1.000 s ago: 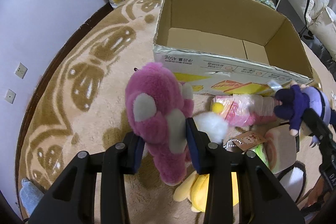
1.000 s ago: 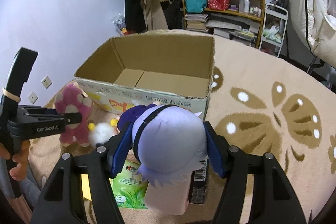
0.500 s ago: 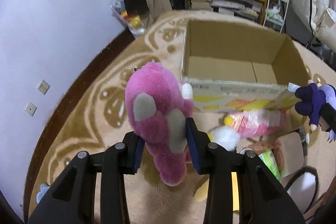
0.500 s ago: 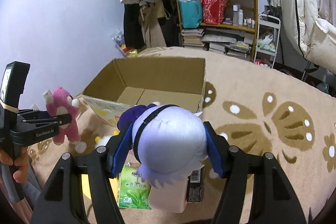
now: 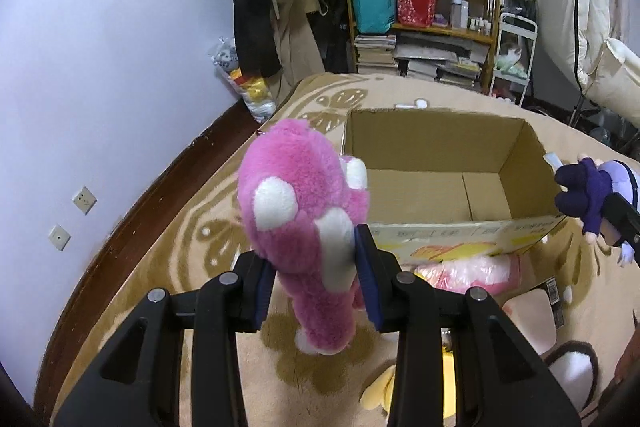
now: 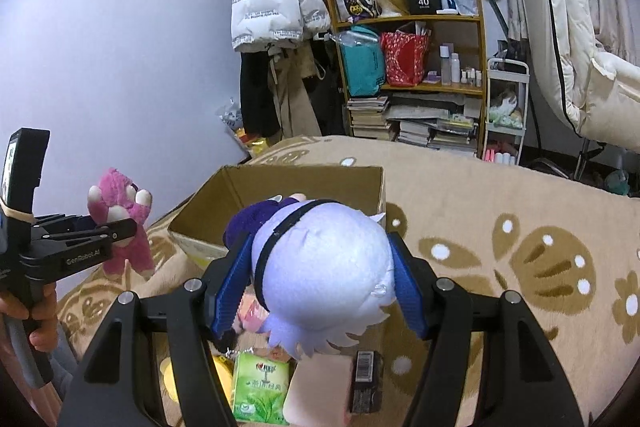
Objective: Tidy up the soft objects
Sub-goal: 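Lift the pink plush with the left tool while the right tool lifts the doll toward the box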
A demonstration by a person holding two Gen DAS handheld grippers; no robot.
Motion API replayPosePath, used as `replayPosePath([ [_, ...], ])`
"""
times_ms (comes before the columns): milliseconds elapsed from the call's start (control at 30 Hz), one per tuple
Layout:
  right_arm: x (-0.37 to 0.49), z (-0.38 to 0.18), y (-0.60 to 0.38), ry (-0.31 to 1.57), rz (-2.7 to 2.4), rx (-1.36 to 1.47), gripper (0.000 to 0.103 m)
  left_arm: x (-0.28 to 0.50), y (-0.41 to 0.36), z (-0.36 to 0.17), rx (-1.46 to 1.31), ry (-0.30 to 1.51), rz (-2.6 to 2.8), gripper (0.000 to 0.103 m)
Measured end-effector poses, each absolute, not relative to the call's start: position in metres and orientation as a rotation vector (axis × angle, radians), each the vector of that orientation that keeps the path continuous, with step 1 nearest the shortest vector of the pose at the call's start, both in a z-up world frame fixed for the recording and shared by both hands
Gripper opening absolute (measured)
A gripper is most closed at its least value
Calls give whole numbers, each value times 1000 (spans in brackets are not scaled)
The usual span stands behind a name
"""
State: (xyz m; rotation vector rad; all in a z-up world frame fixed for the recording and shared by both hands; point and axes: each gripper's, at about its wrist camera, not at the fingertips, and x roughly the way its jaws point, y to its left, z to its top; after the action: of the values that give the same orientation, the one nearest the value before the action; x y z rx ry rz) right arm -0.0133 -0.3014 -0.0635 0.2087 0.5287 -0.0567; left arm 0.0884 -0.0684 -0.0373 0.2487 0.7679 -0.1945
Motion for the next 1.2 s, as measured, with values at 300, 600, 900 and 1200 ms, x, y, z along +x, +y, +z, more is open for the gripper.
replayPosePath([
  [300,3,-64,-304,503,-57,190,69,108,-83,-28,262,711,-210,36],
  [600,35,-67,-313,502,-44,201,69,135,-89,-25,229,674,-222,36],
  [900,57,-80,-313,525,-28,186,69,144,-100,-27,193,671,-304,36],
  [1200,70,-85,-313,535,-10,173,69,160,-119,-36,187,712,-363,36],
])
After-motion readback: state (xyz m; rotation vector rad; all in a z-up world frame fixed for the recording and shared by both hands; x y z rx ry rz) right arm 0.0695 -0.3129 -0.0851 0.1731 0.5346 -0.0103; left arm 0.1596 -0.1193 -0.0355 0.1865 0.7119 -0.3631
